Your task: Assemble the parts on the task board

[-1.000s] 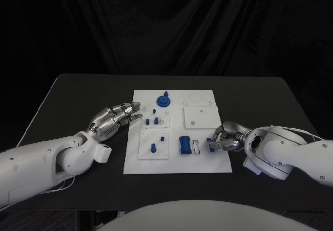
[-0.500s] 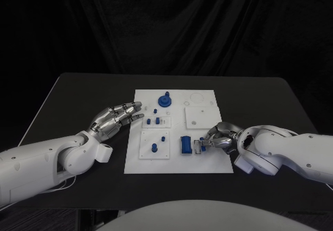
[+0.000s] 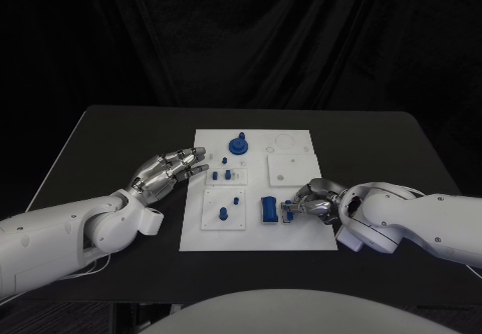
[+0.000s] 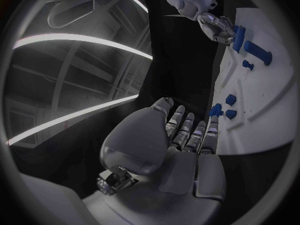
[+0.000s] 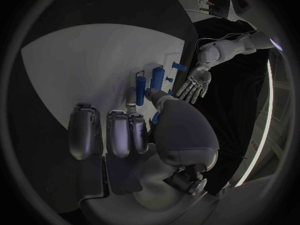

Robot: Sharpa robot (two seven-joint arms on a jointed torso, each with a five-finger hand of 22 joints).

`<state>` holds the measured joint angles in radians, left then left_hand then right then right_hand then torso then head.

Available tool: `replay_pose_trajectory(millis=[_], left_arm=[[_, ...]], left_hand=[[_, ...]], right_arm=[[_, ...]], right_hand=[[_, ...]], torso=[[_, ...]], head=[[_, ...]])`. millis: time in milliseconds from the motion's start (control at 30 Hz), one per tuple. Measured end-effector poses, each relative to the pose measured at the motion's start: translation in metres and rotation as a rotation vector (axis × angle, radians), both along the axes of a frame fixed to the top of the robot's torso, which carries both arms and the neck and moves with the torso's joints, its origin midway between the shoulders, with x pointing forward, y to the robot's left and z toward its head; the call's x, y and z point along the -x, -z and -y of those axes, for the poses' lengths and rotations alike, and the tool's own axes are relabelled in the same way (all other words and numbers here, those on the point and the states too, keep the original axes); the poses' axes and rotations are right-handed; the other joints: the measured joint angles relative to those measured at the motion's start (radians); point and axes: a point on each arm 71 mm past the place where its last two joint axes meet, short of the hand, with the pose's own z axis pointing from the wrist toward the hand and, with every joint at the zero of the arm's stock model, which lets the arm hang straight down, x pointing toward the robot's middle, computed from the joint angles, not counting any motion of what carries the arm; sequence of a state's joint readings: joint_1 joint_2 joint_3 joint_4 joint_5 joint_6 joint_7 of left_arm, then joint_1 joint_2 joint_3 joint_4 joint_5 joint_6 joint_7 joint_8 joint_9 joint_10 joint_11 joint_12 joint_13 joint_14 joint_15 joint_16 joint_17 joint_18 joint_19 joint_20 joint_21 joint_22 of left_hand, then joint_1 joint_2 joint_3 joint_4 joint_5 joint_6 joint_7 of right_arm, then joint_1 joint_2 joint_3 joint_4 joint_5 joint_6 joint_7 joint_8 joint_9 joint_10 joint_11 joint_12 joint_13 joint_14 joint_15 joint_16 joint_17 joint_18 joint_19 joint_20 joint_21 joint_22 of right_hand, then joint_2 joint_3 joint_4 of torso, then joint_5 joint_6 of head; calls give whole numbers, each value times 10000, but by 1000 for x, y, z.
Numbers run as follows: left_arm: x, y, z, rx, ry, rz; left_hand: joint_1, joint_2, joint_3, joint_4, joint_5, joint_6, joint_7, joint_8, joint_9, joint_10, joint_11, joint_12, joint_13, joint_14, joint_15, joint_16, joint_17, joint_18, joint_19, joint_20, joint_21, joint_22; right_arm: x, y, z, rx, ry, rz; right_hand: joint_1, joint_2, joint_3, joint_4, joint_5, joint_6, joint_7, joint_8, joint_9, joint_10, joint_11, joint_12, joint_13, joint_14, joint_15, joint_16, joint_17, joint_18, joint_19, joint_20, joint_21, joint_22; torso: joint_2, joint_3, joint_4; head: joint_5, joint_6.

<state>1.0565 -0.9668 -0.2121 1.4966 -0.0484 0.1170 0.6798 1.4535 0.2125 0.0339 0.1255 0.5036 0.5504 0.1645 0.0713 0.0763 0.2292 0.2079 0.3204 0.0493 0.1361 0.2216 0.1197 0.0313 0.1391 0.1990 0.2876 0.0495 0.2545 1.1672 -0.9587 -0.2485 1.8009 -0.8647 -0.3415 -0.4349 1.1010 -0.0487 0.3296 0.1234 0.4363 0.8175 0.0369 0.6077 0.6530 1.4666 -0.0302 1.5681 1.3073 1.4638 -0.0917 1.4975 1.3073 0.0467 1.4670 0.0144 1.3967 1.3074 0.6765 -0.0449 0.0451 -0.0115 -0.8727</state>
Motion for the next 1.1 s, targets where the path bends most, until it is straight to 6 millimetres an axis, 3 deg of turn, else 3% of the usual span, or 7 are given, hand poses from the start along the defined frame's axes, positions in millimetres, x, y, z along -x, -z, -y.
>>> replay_pose_trajectory(millis=[333,533,700,867,1100], left_arm=[[-1,0,0,-9,-5,3],[-1,1,0,-16,-11,4],[-1,1,0,-22,-16,4],[-1,1,0,-24,-18,-4],[0,1,-2,-29,-35,-19]], left_hand=[[0,0,27,27,0,0,0,0,-1,0,0,0,-1,0,0,0,-1,0,0,0,0,0],[0,0,27,27,0,0,0,0,-1,0,-1,0,-2,0,0,0,-1,0,0,0,0,-18],[0,0,55,-1,0,0,0,0,-2,-1,0,0,-2,0,0,0,-1,0,0,0,0,-18],[0,0,55,-1,38,0,0,0,-2,0,-1,0,-2,0,0,0,-2,0,0,0,0,-18],[0,0,54,-1,38,0,0,0,-2,-1,-1,-1,-3,0,0,0,-2,0,0,0,0,-26]], right_arm=[[0,0,-2,95,-181,91],[-1,0,-3,146,-287,151],[-1,0,-3,230,-377,239],[-1,0,-1,300,-376,335],[2,-5,10,144,-164,711]], right_hand=[[-624,-71,-555,555,-1058,121,31,-27,-86,0,0,0,0,0,0,-39,0,0,0,0,-65,0],[-1351,-165,-1326,1127,-2007,98,84,-79,-122,0,0,0,0,0,0,-39,0,0,0,0,-65,0],[-1472,-106,-1714,1405,-2670,99,84,-79,-158,0,0,0,5,0,0,-39,0,-1,0,0,-65,0],[-1467,-101,-1749,1385,-2690,98,84,-83,-133,0,0,0,7,0,0,-39,0,0,0,0,-65,-1],[-1163,202,-1777,1357,-1984,198,2,89,-51,0,0,0,6,0,0,-38,0,0,0,0,-65,-1]], torso=[[-1,-1,0],[-1,-2,0],[-2,-3,0],[-2,-4,0],[-3,-4,0]], head=[[38,0],[54,0],[56,0],[82,0],[151,0]])
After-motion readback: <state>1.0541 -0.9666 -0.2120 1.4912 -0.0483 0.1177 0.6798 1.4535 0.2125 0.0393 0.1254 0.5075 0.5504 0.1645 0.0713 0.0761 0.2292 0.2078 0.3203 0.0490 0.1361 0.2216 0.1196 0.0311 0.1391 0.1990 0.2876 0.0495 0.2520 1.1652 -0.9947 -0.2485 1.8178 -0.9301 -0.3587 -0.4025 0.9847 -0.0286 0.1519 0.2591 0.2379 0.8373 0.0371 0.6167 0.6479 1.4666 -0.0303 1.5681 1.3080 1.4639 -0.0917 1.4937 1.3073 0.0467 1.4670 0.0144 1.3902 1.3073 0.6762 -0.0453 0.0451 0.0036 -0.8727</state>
